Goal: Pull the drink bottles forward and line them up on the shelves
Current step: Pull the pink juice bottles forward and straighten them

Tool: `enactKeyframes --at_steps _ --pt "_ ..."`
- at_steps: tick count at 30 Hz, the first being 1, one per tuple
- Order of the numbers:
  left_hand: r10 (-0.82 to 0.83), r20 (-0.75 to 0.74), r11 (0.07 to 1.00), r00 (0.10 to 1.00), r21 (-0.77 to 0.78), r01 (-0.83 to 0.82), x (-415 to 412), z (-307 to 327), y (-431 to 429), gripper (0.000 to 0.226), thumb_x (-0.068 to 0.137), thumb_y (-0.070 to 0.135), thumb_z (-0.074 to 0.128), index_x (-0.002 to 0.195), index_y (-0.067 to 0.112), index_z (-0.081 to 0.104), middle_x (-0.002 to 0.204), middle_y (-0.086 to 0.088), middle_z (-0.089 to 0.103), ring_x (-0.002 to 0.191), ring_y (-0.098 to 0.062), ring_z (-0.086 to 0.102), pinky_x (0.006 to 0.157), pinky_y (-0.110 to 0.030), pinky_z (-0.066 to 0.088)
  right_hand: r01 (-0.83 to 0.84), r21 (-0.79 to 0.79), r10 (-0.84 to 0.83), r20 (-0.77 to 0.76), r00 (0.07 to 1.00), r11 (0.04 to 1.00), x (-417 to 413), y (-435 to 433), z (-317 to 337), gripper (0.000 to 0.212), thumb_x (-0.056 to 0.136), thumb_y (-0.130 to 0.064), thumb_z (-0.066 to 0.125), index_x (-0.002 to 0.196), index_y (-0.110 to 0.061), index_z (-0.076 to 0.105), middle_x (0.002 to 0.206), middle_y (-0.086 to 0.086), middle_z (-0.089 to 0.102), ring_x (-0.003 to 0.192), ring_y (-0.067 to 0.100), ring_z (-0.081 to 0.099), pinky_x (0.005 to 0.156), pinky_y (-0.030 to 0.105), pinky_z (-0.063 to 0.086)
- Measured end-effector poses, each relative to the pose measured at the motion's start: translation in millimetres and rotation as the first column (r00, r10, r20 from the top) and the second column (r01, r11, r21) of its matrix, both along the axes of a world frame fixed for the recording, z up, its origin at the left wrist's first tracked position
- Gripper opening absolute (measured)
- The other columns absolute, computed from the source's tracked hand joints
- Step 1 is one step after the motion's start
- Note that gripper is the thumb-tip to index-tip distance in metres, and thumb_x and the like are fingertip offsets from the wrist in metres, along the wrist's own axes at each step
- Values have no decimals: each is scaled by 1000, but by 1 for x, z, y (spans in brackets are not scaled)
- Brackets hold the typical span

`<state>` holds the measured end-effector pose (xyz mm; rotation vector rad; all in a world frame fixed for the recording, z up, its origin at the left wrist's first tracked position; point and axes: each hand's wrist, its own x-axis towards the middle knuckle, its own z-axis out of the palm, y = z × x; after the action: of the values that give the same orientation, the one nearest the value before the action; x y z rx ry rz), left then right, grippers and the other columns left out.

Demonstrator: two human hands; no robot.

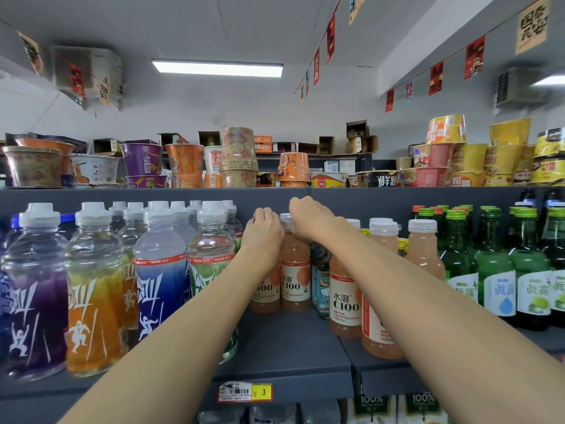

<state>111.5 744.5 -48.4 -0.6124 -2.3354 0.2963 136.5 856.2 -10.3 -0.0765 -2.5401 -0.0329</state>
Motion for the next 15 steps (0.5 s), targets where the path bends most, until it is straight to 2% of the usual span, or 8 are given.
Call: enactKeyframes --at_steps 4,6,8,9,11,12,13,15 --pt "1 -12 1000 1000 -10 -1 -3 -1 0 57 88 9 65 138 -5 40 131 -19 44 121 -31 41 101 -34 43 0 -47 -1 -8 1000 999 -4 -2 0 23 93 -11 71 110 -6 58 95 9 58 78 22 58 61 28 43" --pt "-5 -19 1000 1000 -7 5 -4 -2 -1 55 89 8 64 137 -5 41 130 -19 44 120 -31 41 100 -34 42 3 -58 -2 2 1000 998 -2 -2 0 25 93 -12 71 113 -5 57 98 10 58 76 20 57 58 25 41" --pt "-10 -27 1000 1000 -8 10 -5 -2 -1 51 91 9 62 135 -5 42 129 -19 45 119 -30 42 99 -34 42 -1 -41 3 53 999 999 3 -3 1 32 91 -15 74 114 -7 53 101 11 60 69 16 53 53 23 38" --pt "-9 -26 1000 1000 -7 9 -5 -3 -1 50 91 10 61 135 -5 41 129 -19 45 120 -31 42 99 -34 42 2 -28 1 93 996 1000 6 -4 1 41 87 -17 78 115 -8 50 101 10 58 70 16 53 55 24 42" --pt "-2 -35 1000 999 -13 1 -5 -5 -1 50 92 9 59 136 -5 41 130 -20 45 121 -31 42 101 -35 41 22 4 -23 160 987 1000 11 -6 -3 60 79 -16 85 121 -8 42 106 10 54 87 23 59 71 33 54" --pt "2 -43 1000 999 -18 -3 -6 -6 0 49 92 8 58 136 -6 41 131 -20 45 121 -32 42 102 -36 40 27 26 -31 163 986 999 11 -6 -6 63 79 -11 83 126 -6 41 114 13 54 100 28 59 82 39 56" --pt "6 -48 1000 999 -21 -7 -6 -7 0 48 92 7 57 136 -6 41 131 -21 45 122 -32 42 103 -36 39 23 51 -31 148 988 998 11 -6 -11 63 81 -6 80 130 -5 39 122 16 53 110 31 58 90 42 54" --pt "5 -52 1000 999 -10 -5 -8 -9 2 48 92 5 56 136 -6 40 132 -20 44 123 -32 42 104 -36 39 6 81 -14 98 995 997 9 -4 -20 59 85 0 73 133 -4 38 129 18 51 121 34 54 95 42 52"
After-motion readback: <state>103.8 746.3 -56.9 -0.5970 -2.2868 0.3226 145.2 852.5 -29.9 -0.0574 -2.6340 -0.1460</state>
